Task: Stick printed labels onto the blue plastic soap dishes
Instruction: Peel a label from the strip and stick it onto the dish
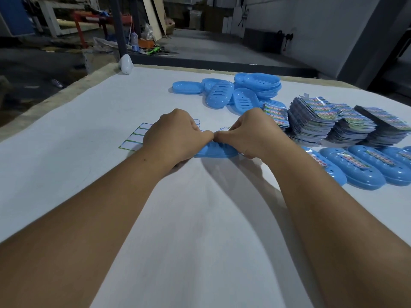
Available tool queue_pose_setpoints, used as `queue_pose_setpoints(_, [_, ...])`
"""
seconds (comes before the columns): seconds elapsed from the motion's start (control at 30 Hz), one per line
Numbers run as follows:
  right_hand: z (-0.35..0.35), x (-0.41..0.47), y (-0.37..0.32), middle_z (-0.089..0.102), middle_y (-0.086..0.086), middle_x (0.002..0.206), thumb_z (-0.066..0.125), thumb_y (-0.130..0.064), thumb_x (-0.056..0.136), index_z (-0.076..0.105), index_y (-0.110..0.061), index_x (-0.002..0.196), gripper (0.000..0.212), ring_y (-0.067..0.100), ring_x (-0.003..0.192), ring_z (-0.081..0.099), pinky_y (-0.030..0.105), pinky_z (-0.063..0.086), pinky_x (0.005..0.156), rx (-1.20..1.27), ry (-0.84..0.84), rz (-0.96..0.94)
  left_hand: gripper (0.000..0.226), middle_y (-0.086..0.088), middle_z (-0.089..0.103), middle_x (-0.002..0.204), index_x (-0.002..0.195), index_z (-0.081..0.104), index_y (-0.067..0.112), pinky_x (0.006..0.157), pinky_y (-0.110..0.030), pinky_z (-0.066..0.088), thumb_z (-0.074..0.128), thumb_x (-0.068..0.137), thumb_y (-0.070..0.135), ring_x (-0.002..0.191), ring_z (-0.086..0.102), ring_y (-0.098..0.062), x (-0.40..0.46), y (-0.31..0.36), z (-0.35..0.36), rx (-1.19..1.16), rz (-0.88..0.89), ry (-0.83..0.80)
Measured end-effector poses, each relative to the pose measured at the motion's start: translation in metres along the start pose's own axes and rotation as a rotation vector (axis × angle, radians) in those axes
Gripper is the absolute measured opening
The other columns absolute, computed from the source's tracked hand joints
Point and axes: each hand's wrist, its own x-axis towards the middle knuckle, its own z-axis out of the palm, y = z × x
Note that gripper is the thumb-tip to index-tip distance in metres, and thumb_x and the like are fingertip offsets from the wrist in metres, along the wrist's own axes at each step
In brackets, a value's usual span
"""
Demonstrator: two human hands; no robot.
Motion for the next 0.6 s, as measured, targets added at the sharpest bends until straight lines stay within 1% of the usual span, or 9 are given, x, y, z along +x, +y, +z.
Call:
queue_pose_setpoints(0.1, [0.0, 0.001, 0.002, 0.06, 0.007, 0.061, 0.08, -0.059, 0.072, 0.069, -0.005, 0.081, 0.056, 0.023, 0.057, 0.057, 0.035, 0.053, 0.062, -0.001, 0.0, -0.003, 0.035, 0.008, 0.066, 0.071, 0.07, 0.068, 0.022, 0.059, -0.028, 0.045, 0.072, 0.074, 0.056, 0.073, 0.062, -0.015, 0.001, -0.001, -0.001, 0.003, 0.006, 0.0])
queue_pose_setpoints(0.13, [0.001, 0.001, 0.002, 0.06, 0.007, 0.061, 0.081, -0.06, 0.071, 0.07, -0.005, 0.082, 0.057, 0.023, 0.057, 0.057, 0.035, 0.053, 0.062, 0.005, 0.0, 0.001, 0.033, 0.008, 0.065, 0.071, 0.07, 0.067, 0.022, 0.057, -0.027, 0.041, 0.072, 0.074, 0.054, 0.072, 0.061, -0.014, 0.001, -0.001, -0.002, 0.003, 0.003, 0.003])
queue_pose_setpoints(0.23, [0.001, 0.002, 0.005, 0.055, 0.005, 0.054, 0.082, -0.06, 0.071, 0.067, -0.008, 0.071, 0.054, 0.021, 0.05, 0.05, 0.03, 0.044, 0.057, 0.048, -0.013, 0.008, 0.03, 0.008, 0.064, 0.07, 0.069, 0.064, 0.021, 0.054, -0.027, 0.037, 0.073, 0.074, 0.049, 0.07, 0.06, -0.012, 0.002, -0.004, -0.004, -0.031, -0.013, 0.001])
queue_pose_setpoints(0.3, [0.001, 0.003, 0.009, 0.051, 0.003, 0.049, 0.079, -0.056, 0.076, 0.062, -0.014, 0.063, 0.048, 0.017, 0.043, 0.043, 0.027, 0.039, 0.053, 0.128, -0.006, 0.008, 0.029, 0.008, 0.066, 0.072, 0.071, 0.065, 0.021, 0.058, -0.028, 0.046, 0.073, 0.076, 0.048, 0.071, 0.064, -0.013, 0.003, -0.007, -0.005, -0.077, -0.021, -0.01])
queue_pose_setpoints(0.37, [0.0, 0.005, 0.013, 0.046, -0.004, 0.041, 0.073, -0.047, 0.085, 0.051, -0.016, 0.057, 0.047, 0.012, 0.034, 0.038, 0.021, 0.036, 0.046, 0.238, 0.064, 0.014, 0.026, 0.011, 0.065, 0.074, 0.075, 0.065, 0.023, 0.061, -0.029, 0.051, 0.073, 0.078, 0.048, 0.069, 0.067, -0.013, 0.003, -0.01, -0.007, -0.098, -0.024, -0.003])
queue_pose_setpoints(0.43, [-0.001, 0.009, 0.016, 0.044, -0.011, 0.038, 0.068, -0.038, 0.091, 0.046, -0.02, 0.056, 0.045, 0.006, 0.034, 0.038, 0.022, 0.037, 0.047, 0.316, 0.161, -0.021, 0.024, 0.014, 0.062, 0.074, 0.078, 0.063, 0.025, 0.057, -0.027, 0.045, 0.071, 0.081, 0.048, 0.068, 0.064, -0.009, 0.004, -0.012, -0.009, -0.096, -0.016, 0.029])
queue_pose_setpoints(0.47, [-0.001, 0.009, 0.017, 0.047, -0.012, 0.041, 0.067, -0.035, 0.091, 0.049, -0.02, 0.058, 0.041, 0.004, 0.039, 0.042, 0.024, 0.038, 0.051, 0.34, 0.201, -0.053, 0.025, 0.015, 0.06, 0.075, 0.079, 0.062, 0.025, 0.057, -0.027, 0.043, 0.069, 0.082, 0.049, 0.07, 0.062, -0.008, 0.004, -0.012, -0.01, -0.106, -0.015, 0.045])
queue_pose_setpoints(0.53, [0.0, 0.01, 0.016, 0.059, -0.014, 0.058, 0.067, -0.034, 0.091, 0.06, -0.022, 0.069, 0.026, 0.003, 0.054, 0.051, 0.026, 0.04, 0.058, 0.352, 0.232, -0.108, 0.028, 0.015, 0.059, 0.078, 0.08, 0.061, 0.026, 0.059, -0.028, 0.043, 0.067, 0.084, 0.053, 0.07, 0.059, -0.009, 0.004, -0.014, -0.011, -0.141, -0.016, 0.064])
queue_pose_setpoints(0.6, [0.003, 0.007, 0.015, 0.065, -0.013, 0.073, 0.068, -0.033, 0.091, 0.067, -0.026, 0.083, 0.01, 0.002, 0.062, 0.056, 0.024, 0.043, 0.061, 0.333, 0.191, -0.168, 0.031, 0.014, 0.06, 0.08, 0.081, 0.06, 0.028, 0.061, -0.031, 0.047, 0.066, 0.083, 0.058, 0.07, 0.059, -0.01, 0.003, -0.014, -0.01, -0.143, 0.0, 0.074])
